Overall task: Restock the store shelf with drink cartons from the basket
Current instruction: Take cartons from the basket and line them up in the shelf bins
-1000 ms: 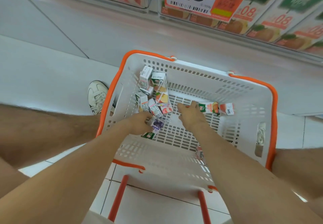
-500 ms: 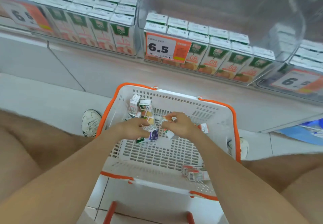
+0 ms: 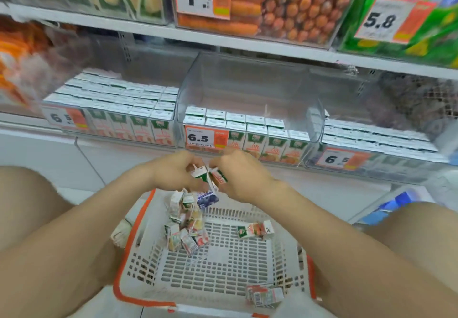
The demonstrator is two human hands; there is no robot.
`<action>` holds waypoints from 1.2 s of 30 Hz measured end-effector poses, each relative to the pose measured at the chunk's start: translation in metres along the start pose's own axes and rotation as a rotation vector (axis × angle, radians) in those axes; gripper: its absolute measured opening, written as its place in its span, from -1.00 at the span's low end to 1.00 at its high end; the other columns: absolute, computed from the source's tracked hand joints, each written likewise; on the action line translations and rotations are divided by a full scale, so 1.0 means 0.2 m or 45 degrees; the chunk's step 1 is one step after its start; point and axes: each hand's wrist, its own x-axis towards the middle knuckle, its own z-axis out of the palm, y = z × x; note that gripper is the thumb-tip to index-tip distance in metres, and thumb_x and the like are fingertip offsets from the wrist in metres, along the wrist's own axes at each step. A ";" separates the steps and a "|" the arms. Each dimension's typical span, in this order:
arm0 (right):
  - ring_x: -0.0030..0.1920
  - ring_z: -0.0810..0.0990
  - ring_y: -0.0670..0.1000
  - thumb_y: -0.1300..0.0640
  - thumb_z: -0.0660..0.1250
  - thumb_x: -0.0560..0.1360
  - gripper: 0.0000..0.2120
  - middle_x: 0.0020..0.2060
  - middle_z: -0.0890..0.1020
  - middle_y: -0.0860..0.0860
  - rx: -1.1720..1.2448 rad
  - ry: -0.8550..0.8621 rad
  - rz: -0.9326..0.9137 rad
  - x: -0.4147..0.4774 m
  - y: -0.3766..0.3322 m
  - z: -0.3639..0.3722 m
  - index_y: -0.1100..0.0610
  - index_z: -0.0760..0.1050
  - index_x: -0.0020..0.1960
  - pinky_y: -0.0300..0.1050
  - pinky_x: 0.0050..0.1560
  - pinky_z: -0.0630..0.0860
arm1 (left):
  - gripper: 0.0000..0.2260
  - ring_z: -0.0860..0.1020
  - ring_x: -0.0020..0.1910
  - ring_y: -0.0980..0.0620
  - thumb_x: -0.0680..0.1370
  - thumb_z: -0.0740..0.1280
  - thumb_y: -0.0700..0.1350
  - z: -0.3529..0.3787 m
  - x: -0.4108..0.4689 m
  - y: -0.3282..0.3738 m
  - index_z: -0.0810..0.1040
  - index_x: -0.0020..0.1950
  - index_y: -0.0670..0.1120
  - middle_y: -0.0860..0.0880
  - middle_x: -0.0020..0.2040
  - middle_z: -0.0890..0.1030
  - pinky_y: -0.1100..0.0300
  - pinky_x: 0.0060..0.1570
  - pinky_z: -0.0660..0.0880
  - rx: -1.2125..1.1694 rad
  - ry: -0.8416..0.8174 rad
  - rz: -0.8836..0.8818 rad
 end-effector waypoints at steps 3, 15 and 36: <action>0.00 0.59 0.19 0.15 0.48 0.44 -0.59 0.02 0.57 0.10 0.078 0.118 0.004 0.01 0.02 -0.18 0.06 0.46 0.24 0.10 -0.09 0.60 | -0.69 0.58 -0.17 0.01 0.42 0.64 0.03 -0.12 -0.04 0.15 0.62 0.05 0.02 -0.10 -0.05 0.66 0.07 -0.15 0.48 0.040 0.094 0.084; -0.06 0.67 -0.13 0.05 0.56 0.44 -0.72 -0.07 0.72 -0.17 0.757 0.714 0.423 -0.06 0.31 -0.49 -0.05 0.63 0.13 -0.06 0.06 0.62 | -0.79 0.73 -0.06 0.01 0.56 0.51 -0.19 -0.03 0.06 0.45 0.63 0.17 -0.06 0.01 0.00 0.77 0.13 -0.02 0.64 -0.723 0.518 0.336; -0.05 0.57 0.26 0.20 0.44 0.55 -0.79 -0.14 0.53 0.11 -0.528 0.101 0.448 0.00 0.74 -0.45 0.12 0.38 -0.06 0.01 -0.11 0.36 | -0.68 0.68 -0.06 0.11 0.59 0.49 -0.08 0.10 0.28 0.55 0.60 0.33 0.08 0.08 0.03 0.73 0.16 -0.05 0.61 -0.514 0.722 0.509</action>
